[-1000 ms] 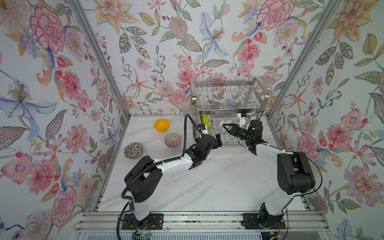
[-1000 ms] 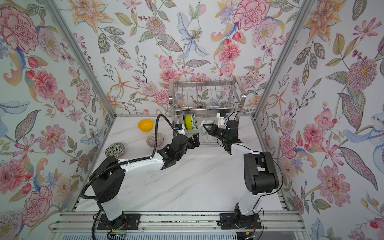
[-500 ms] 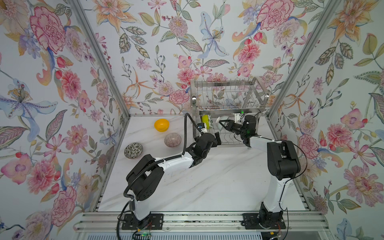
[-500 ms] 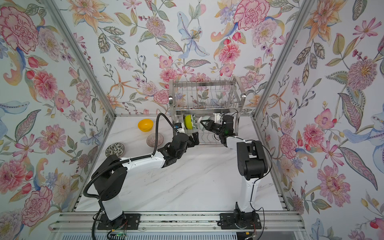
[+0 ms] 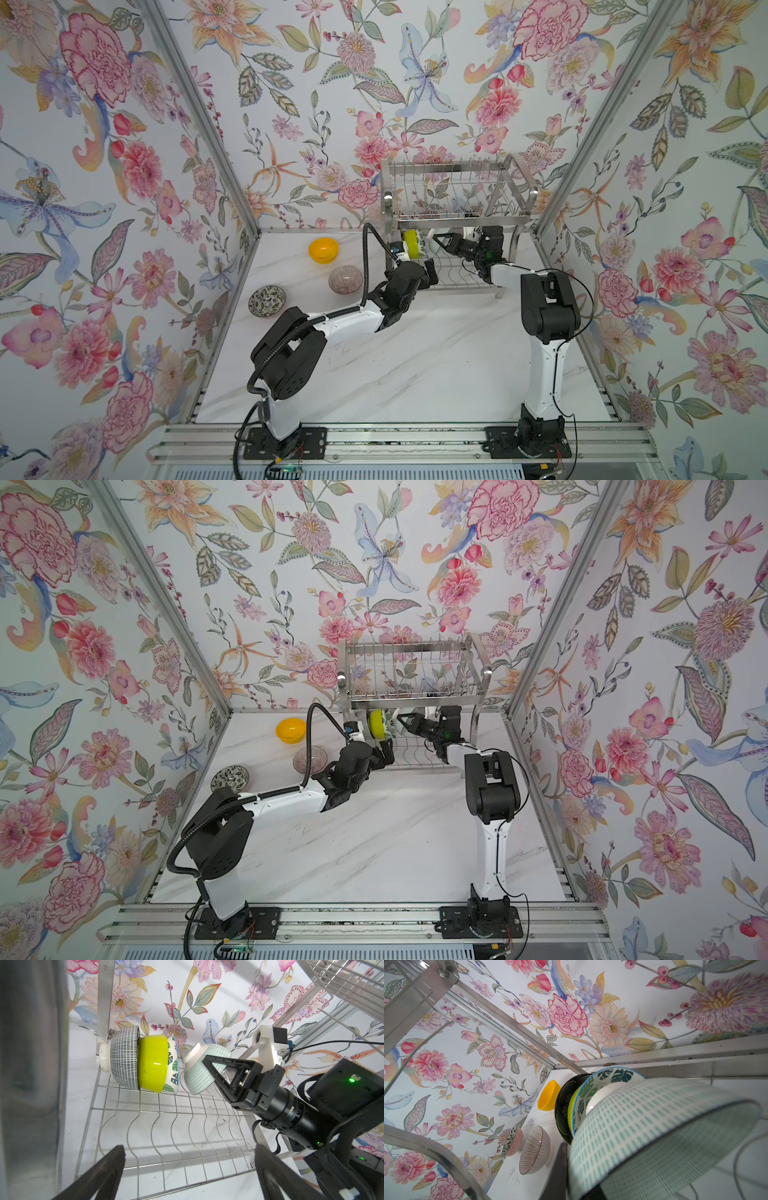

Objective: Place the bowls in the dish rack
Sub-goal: 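Lower the mint bowl edgewise into the rack beside the leaf-print bowl, then hold the mint bowl upright in the rack slots with the right gripper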

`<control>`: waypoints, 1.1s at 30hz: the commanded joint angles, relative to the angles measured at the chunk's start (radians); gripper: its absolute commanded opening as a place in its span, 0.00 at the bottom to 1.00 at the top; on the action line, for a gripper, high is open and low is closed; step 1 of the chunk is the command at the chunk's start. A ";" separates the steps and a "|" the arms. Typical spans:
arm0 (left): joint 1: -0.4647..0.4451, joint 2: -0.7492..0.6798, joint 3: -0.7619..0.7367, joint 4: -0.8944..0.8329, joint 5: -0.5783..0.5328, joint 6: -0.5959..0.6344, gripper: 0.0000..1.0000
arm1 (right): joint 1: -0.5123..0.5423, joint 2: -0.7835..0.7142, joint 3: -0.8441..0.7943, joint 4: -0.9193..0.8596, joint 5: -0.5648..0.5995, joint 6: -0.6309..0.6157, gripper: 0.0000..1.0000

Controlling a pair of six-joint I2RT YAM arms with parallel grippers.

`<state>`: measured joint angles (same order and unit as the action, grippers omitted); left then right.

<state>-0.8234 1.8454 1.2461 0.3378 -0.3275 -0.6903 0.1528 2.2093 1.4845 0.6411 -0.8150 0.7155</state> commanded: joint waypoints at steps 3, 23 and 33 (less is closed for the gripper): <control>0.012 0.032 -0.006 0.017 0.016 -0.006 0.99 | 0.000 0.051 0.098 0.049 -0.049 0.009 0.00; 0.035 0.027 -0.031 0.012 0.027 -0.011 0.99 | 0.011 0.221 0.312 -0.022 -0.112 0.032 0.00; 0.040 0.016 -0.049 0.020 0.029 -0.018 0.99 | 0.014 0.219 0.324 -0.179 -0.108 -0.084 0.00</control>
<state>-0.7956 1.8664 1.2148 0.3378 -0.3023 -0.6979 0.1623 2.4241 1.7699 0.4957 -0.9085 0.6945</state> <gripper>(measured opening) 0.989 0.083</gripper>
